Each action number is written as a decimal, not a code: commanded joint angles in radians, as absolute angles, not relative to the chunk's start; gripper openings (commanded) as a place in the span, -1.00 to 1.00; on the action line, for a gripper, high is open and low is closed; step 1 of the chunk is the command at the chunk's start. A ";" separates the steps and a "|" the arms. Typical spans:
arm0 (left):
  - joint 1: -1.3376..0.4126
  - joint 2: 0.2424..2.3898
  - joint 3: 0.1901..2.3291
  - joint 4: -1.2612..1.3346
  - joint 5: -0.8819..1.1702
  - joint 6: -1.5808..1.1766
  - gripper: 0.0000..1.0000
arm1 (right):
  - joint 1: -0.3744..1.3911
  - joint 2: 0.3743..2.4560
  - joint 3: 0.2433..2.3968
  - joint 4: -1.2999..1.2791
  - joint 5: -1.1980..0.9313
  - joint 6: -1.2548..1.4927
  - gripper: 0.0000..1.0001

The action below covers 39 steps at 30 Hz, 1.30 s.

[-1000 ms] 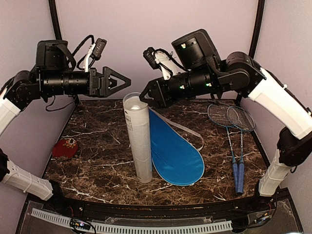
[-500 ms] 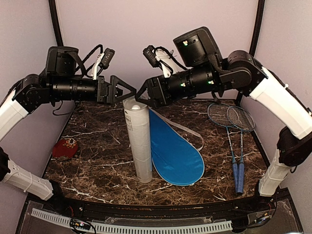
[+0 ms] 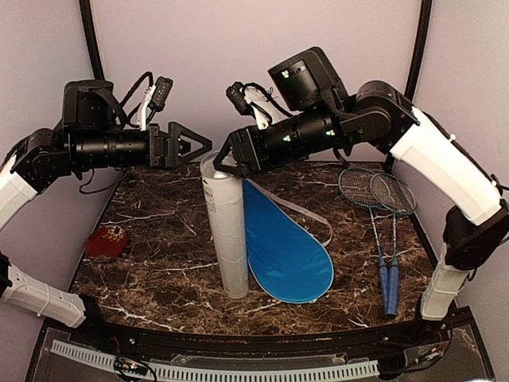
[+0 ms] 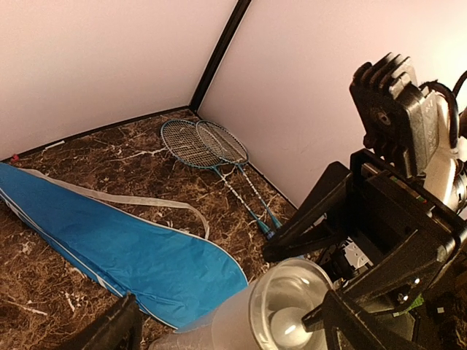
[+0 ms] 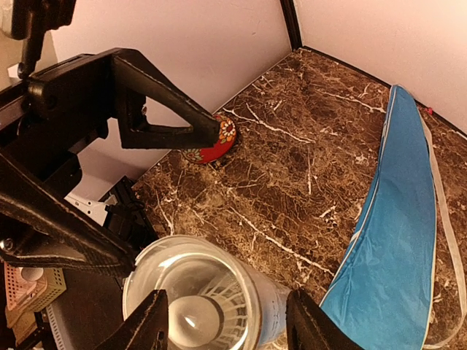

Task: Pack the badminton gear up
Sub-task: Close the tube cap on the shuttle tube.

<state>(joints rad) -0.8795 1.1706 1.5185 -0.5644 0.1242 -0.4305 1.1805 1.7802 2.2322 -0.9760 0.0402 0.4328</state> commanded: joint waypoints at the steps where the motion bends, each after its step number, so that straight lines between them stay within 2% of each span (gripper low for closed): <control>1: -0.876 1.145 1.500 -0.522 0.106 -0.418 0.73 | 1.162 1.807 2.280 -0.996 0.015 0.461 0.08; 8: -0.875 1.150 1.483 -0.517 0.119 -0.402 0.63 | 1.136 1.828 2.295 -1.076 -0.009 0.491 0.04; 19: -0.874 1.144 1.422 -0.445 0.171 -0.404 0.41 | 1.100 1.833 2.279 -1.130 -0.178 0.541 -0.09; 22: -0.874 1.143 1.427 -0.443 0.172 -0.397 0.36 | 1.098 1.837 2.277 -1.113 -0.222 0.550 -0.09; 31: -0.874 1.146 1.415 -0.458 0.219 -0.388 0.01 | 1.077 1.817 2.298 -1.032 -0.172 0.592 0.05; 39: -0.874 1.150 1.404 -0.462 0.241 -0.390 -0.13 | 1.065 1.812 2.296 -0.979 -0.148 0.601 0.04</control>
